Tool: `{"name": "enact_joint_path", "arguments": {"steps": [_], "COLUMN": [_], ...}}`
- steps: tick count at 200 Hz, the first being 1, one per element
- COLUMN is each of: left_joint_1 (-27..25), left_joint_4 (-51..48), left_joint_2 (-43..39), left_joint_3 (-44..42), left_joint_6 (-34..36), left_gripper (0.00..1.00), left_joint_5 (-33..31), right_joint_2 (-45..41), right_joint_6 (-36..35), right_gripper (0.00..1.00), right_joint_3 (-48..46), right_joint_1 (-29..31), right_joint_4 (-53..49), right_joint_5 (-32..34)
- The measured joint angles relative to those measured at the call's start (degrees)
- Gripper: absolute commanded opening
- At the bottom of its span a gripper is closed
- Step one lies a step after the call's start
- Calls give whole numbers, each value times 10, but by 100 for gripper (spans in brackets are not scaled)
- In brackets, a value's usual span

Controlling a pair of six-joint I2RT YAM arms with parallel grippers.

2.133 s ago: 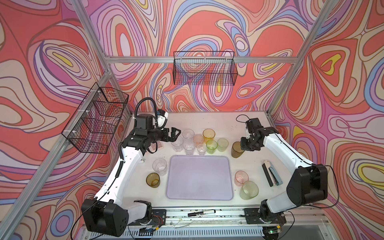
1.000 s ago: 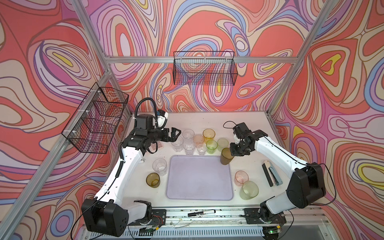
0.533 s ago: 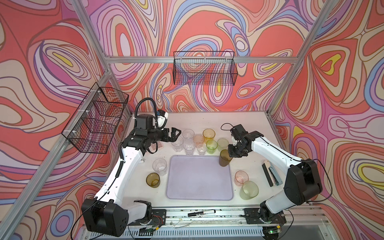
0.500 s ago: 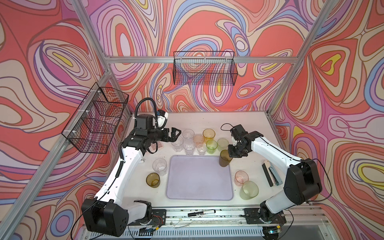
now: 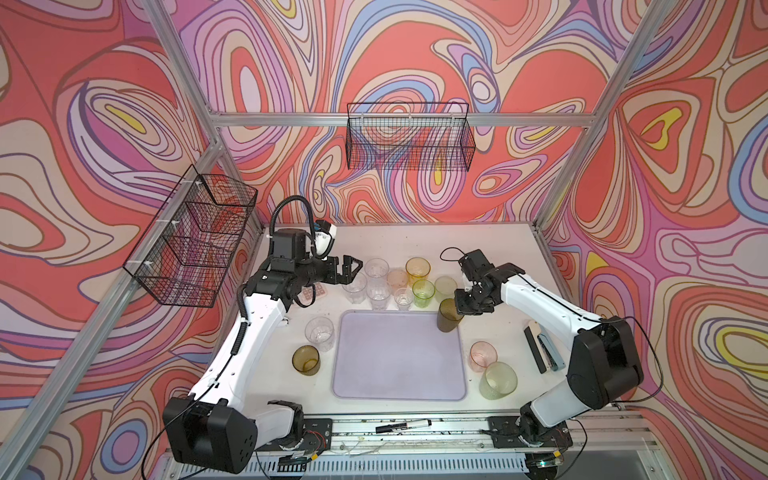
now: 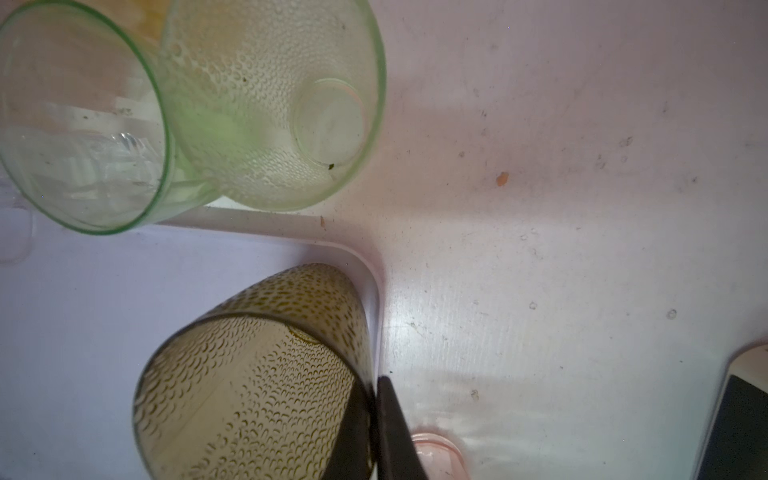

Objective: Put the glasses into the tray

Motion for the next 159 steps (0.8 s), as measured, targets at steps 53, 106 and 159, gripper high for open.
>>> {"name": "enact_joint_path", "arguments": {"steps": [53,106,159], "left_joint_1": [0,0,0], "left_joint_4": [0,0,0], "left_joint_2": [0,1,1], "left_joint_3": [0,0,0], "left_joint_6": [0,0,0], "left_gripper": [100,100,100], "left_joint_5": [4,7,9], "right_joint_2": [0,0,-1], "right_joint_6": [1,4,4], "right_gripper": [10,17,27], "right_joint_3": [0,0,0], "right_joint_1": [1,4,4], "right_joint_4": [0,-3,-12], "right_joint_5": [3,3,5]}}
